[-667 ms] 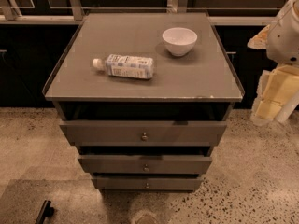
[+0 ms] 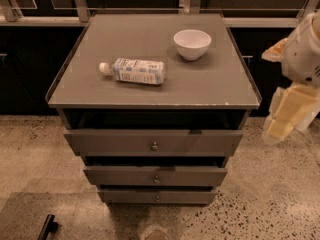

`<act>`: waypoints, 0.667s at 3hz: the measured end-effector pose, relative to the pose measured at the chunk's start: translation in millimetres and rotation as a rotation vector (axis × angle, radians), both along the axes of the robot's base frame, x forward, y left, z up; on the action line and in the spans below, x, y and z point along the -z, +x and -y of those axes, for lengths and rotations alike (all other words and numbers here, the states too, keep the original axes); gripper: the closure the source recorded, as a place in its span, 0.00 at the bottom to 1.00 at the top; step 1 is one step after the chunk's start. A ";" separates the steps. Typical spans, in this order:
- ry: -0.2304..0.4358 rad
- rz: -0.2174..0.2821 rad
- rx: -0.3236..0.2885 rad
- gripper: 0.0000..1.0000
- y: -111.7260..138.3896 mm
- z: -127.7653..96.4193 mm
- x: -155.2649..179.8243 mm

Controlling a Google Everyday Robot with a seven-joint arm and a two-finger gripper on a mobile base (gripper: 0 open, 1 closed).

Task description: Open bottom drawer

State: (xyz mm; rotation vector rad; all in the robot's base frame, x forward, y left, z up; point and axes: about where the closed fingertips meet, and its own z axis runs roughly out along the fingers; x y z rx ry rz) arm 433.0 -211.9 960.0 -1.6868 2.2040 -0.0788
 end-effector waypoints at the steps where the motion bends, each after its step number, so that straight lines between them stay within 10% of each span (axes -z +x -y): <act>1: 0.120 0.033 -0.025 0.00 -32.0 -28.4 35.2; 2: 0.289 0.007 -0.076 0.00 -51.2 -68.7 107.3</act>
Offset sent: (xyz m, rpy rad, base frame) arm -0.0317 0.0895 -0.3579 0.9208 -0.1787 -0.3462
